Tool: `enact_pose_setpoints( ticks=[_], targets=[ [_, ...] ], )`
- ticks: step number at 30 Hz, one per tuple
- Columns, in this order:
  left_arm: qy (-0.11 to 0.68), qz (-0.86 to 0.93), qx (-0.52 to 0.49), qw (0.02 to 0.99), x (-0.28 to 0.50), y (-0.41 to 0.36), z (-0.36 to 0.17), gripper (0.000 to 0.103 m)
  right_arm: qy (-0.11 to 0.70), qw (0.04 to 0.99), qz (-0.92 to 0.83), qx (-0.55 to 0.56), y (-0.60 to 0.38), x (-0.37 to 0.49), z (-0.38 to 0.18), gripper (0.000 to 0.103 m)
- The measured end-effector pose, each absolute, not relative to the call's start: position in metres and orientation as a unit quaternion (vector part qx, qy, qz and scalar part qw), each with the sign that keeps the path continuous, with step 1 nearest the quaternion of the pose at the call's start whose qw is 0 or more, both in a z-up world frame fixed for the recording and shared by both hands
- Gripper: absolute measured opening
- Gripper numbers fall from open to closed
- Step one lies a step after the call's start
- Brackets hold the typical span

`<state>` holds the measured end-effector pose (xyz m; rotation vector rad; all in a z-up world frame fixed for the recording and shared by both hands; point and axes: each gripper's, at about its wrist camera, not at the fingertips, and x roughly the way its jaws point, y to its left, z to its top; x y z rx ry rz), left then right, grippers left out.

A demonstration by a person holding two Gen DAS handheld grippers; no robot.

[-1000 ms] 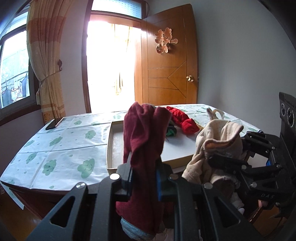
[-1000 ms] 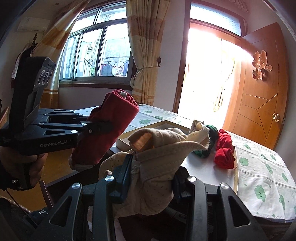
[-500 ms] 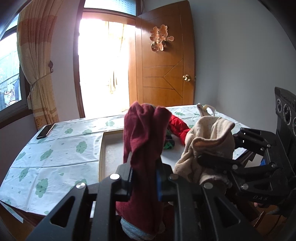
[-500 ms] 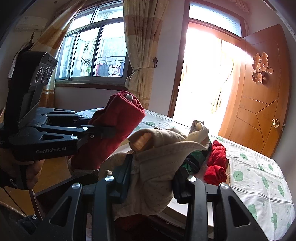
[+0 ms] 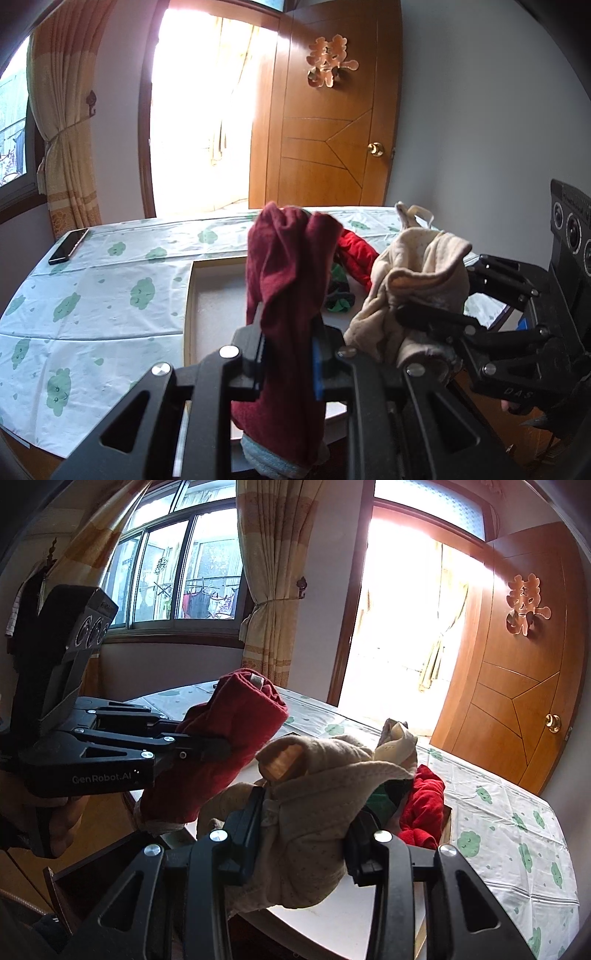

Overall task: Take underwear out of drawer
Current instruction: 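Lower both held garments into the tray beside the sock bundles and open both grippers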

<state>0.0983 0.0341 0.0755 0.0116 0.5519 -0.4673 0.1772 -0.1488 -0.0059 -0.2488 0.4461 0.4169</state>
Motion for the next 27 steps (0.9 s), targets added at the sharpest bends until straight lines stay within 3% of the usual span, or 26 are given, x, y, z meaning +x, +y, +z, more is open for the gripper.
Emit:
enact_pose_setpoints(
  ticks=[27],
  targets=[
    [0.373, -0.211, -0.059, 0.902, 0.230, 0.041, 0.062, 0.016, 0.299, 0.912, 0.199, -0.196, -0.122, 0.283, -0.003, 0.040]
  ],
)
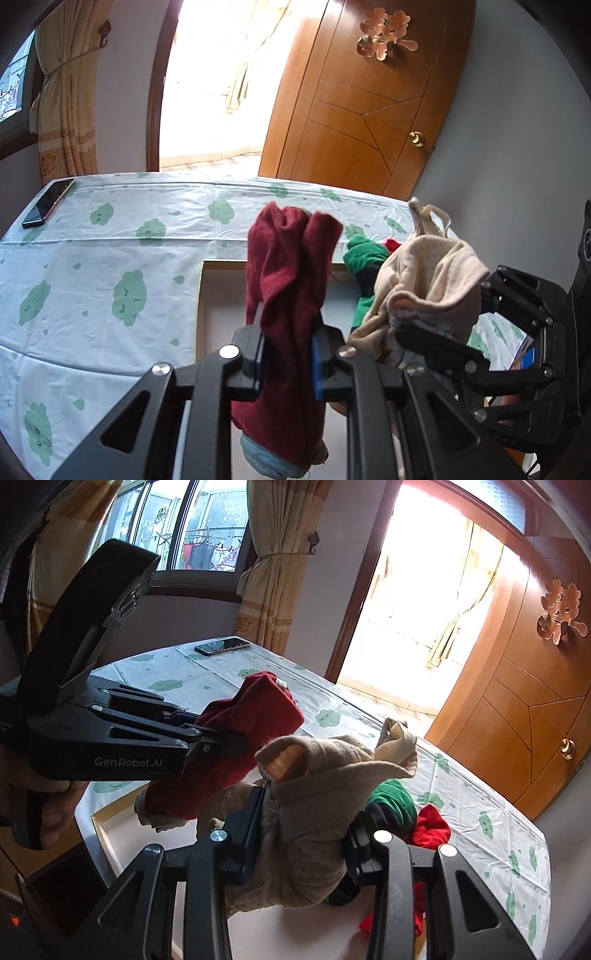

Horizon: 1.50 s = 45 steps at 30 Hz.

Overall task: Take underwear out of drawer
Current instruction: 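Lower both held garments into the tray beside the sock bundles and open both grippers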

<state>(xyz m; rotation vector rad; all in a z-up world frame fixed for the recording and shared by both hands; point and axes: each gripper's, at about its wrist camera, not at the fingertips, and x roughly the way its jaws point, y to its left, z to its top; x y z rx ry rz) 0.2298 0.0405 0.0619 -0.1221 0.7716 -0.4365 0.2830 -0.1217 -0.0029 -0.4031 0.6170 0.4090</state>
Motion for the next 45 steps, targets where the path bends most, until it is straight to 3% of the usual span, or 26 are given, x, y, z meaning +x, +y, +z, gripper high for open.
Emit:
enact_pose_setpoints(
  ticks=[27, 39, 45],
  targets=[
    [0.452, -0.183, -0.098, 0.868, 0.307, 0.039, 0.020, 0.016, 0.414, 0.867, 0.191, -0.201, -0.111, 0.379, -0.049, 0.042],
    [0.441, -0.178, -0.083, 0.876, 0.305, 0.035, 0.018, 0.018, 0.431, 0.869, 0.179, -0.165, -0.119, 0.387, -0.059, 0.051],
    [0.441, -0.176, -0.088, 0.876, 0.303, 0.036, 0.019, 0.024, 0.429, 0.872, 0.175, -0.159, -0.122, 0.384, -0.058, 0.057]
  ],
)
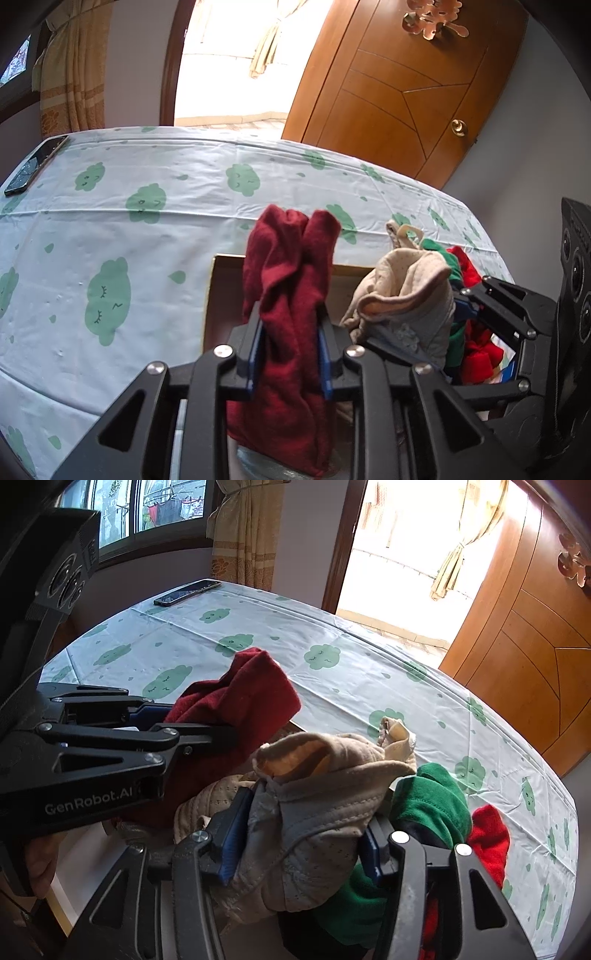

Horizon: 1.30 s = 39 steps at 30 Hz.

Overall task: Take underwear out of drawer
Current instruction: 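Lower both held garments into the tray beside the sock bundles and open both grippers, then withdraw both tools from the tray and lower them into the drawer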

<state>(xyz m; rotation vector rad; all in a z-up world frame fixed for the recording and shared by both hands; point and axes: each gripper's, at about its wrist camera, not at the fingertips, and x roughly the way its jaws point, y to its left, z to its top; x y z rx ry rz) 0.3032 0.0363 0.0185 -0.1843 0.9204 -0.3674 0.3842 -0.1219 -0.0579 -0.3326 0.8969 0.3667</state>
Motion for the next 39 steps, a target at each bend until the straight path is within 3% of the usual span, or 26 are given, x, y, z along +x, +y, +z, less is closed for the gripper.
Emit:
enact_pose_setpoints(
  ticks=[3, 11, 24, 39],
  targets=[
    [0.442, -0.175, -0.091, 0.875, 0.302, 0.038, 0.020, 0.026, 0.426, 0.875, 0.172, -0.153, -0.125, 0.381, -0.055, 0.060],
    [0.435, -0.174, -0.104, 0.877, 0.294, 0.040, 0.023, 0.055, 0.412, 0.884, 0.168, -0.143, -0.135, 0.366, -0.047, 0.066],
    [0.404, -0.196, -0.113, 0.886, 0.264, 0.037, 0.053, 0.063, 0.368, 0.909, 0.163, -0.106, -0.158, 0.330, -0.017, 0.068],
    [0.380, -0.229, -0.099, 0.891, 0.199, 0.034, 0.073, 0.063, 0.332, 0.919, 0.184, -0.107, -0.164, 0.250, 0.011, 0.069]
  ],
)
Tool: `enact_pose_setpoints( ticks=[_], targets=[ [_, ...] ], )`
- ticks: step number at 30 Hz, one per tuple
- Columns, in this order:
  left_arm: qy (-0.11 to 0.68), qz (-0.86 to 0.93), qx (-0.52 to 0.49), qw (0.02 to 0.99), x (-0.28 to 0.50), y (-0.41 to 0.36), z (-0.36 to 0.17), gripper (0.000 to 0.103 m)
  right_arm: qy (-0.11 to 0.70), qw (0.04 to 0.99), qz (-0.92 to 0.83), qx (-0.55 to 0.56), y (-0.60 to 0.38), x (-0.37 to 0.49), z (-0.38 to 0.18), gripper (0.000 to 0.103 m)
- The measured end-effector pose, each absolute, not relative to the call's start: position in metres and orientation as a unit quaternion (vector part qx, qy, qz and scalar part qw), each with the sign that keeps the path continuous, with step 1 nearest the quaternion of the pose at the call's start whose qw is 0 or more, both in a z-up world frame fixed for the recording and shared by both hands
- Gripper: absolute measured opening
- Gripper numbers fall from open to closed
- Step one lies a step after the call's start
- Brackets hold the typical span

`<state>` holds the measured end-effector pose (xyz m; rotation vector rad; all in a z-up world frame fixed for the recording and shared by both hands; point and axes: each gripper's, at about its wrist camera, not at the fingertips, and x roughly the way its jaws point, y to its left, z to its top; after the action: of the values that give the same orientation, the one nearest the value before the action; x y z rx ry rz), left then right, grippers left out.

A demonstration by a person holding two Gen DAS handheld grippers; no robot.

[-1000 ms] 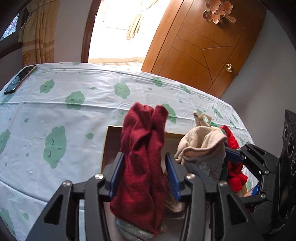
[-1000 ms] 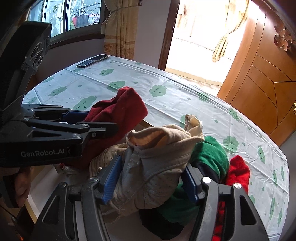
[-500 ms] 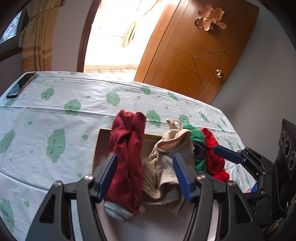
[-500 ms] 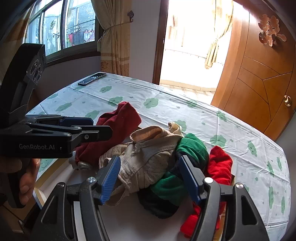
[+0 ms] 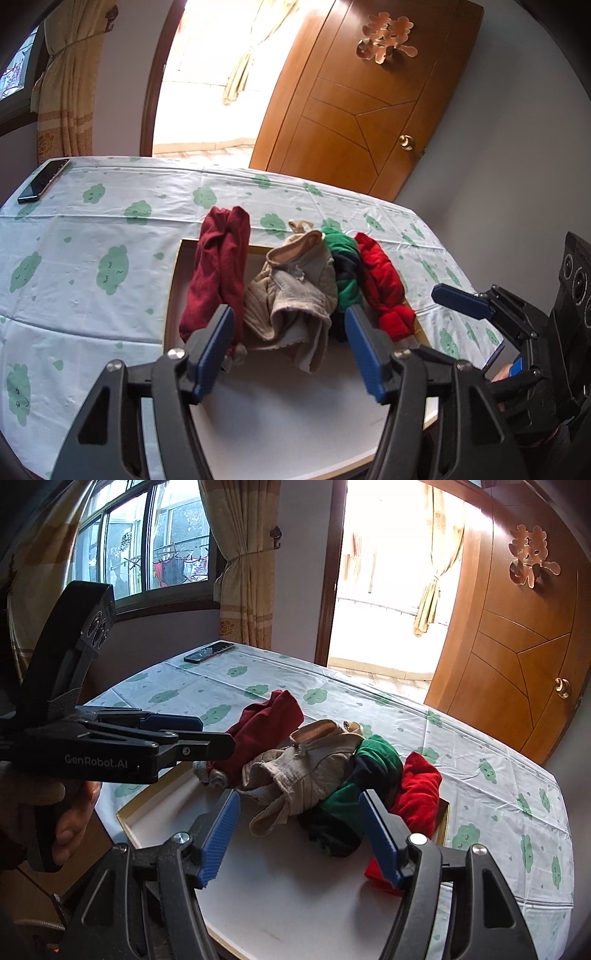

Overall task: Take underwear out of drawer
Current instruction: 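Withdraw both tools from the tray and lower them into the drawer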

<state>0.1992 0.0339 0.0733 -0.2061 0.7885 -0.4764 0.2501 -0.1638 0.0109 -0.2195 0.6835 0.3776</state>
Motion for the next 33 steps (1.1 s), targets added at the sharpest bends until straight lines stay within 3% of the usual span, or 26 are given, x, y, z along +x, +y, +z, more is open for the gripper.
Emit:
enact_pose_setpoints(
  ticks=[9, 16, 33],
  targets=[
    [0.367, -0.249, -0.093, 0.892, 0.145, 0.044, 0.068, 0.065, 0.313, 0.920, 0.204, -0.115, -0.168, 0.179, 0.014, 0.073],
    [0.359, -0.257, -0.080, 0.894, 0.094, 0.052, 0.050, 0.069, 0.334, 0.909, 0.222, -0.112, -0.167, 0.130, -0.028, 0.076],
    [0.484, -0.233, 0.011, 0.843, 0.029, 0.047, -0.081, 0.069, 0.475, 0.841, 0.225, -0.129, -0.196, 0.072, -0.150, 0.075]
  ],
)
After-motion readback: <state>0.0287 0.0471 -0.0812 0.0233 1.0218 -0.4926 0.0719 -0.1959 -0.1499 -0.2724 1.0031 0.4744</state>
